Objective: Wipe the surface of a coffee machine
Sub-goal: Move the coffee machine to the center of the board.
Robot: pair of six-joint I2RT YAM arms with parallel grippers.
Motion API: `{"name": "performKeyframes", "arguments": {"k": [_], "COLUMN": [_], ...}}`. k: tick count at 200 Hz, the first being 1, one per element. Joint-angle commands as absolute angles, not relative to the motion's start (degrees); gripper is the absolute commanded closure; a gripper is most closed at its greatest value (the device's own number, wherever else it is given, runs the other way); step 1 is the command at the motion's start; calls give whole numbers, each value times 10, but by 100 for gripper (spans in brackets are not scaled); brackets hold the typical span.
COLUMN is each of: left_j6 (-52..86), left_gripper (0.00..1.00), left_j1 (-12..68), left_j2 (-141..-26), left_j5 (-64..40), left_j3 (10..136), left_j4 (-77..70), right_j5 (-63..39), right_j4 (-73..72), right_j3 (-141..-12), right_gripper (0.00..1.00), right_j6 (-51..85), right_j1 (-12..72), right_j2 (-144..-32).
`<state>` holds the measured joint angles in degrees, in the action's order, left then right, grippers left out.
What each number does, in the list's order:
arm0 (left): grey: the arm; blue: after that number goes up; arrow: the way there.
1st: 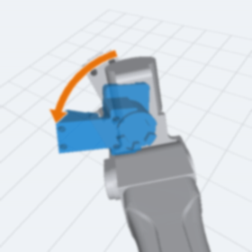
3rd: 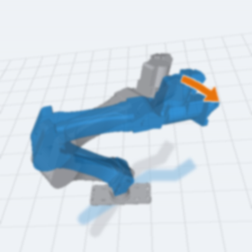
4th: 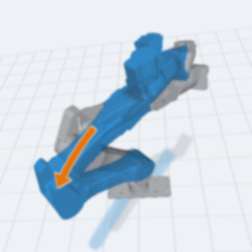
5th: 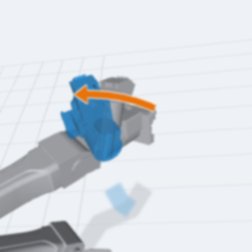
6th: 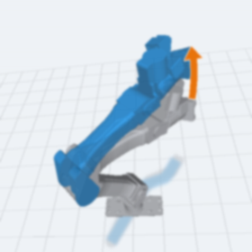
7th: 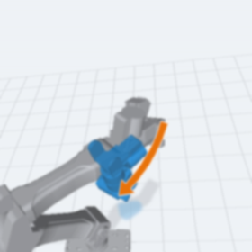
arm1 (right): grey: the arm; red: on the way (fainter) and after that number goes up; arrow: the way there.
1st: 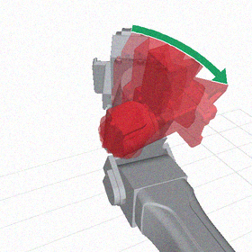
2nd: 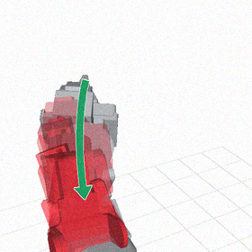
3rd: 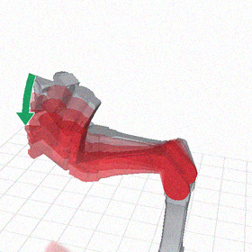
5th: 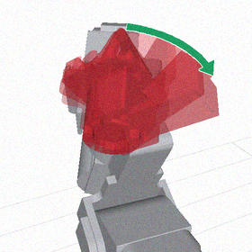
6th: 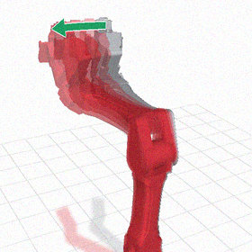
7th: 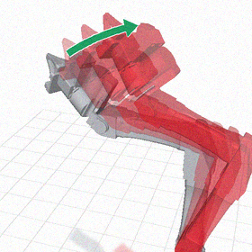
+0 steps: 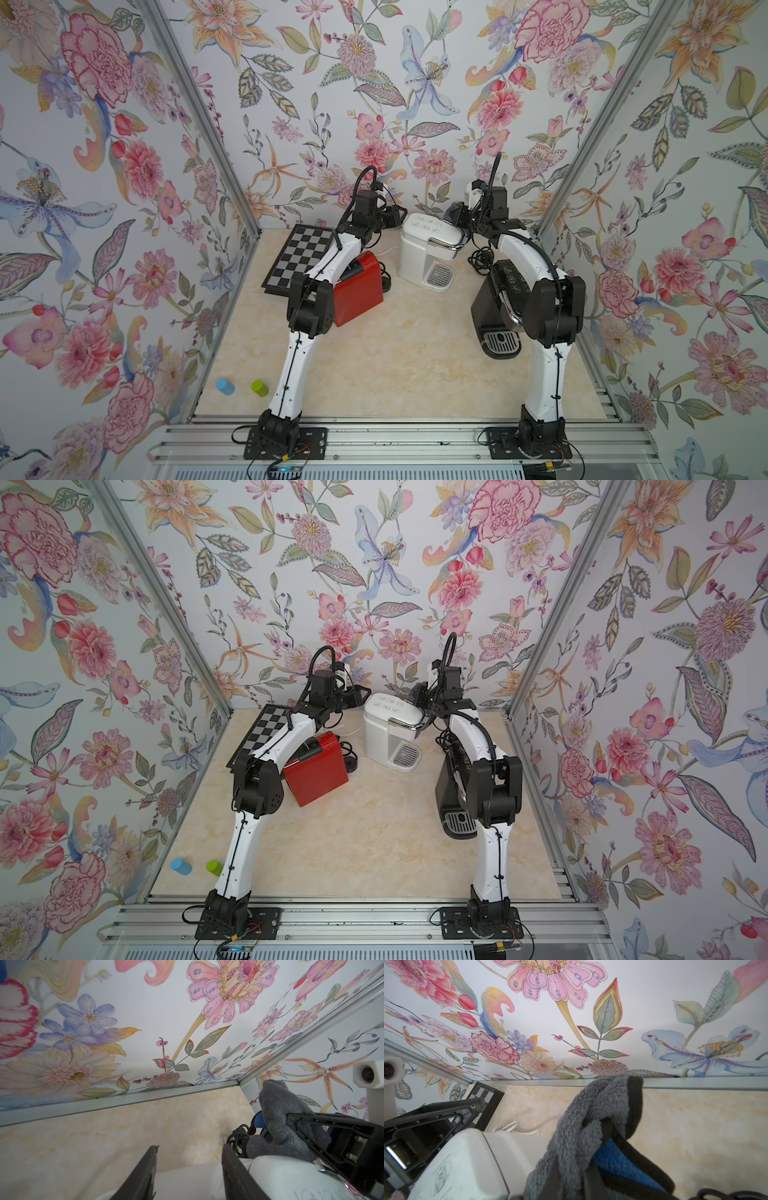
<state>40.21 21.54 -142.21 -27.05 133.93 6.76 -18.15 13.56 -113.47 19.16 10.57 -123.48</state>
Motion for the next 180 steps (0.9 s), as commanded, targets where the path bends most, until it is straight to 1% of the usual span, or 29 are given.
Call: {"name": "performKeyframes", "arguments": {"k": [1,18,59,124,180], "left_j6": [380,382,385,368,359], "left_gripper": [49,49,49,49,48], "left_j1": [242,246,254,291,324], "left_j2": [-1447,-1435,-1420,-1342,-1285], "left_j5": [-298,-296,-297,-288,-265], "left_j3": [1328,1307,1278,1145,1055], "left_j4": [142,129,121,85,70], "right_j5": [-224,-222,-177,-167,-166], "right_j4": [182,181,180,157,142], "right_j3": [-1105,-1075,-1006,-882,-827], "right_gripper": [92,92,92,92,92], "right_j6": [166,160,165,182,185], "right_j1": [129,151,193,211,223], "right_j2": [-1222,-1193,-1128,-1042,-998]}}
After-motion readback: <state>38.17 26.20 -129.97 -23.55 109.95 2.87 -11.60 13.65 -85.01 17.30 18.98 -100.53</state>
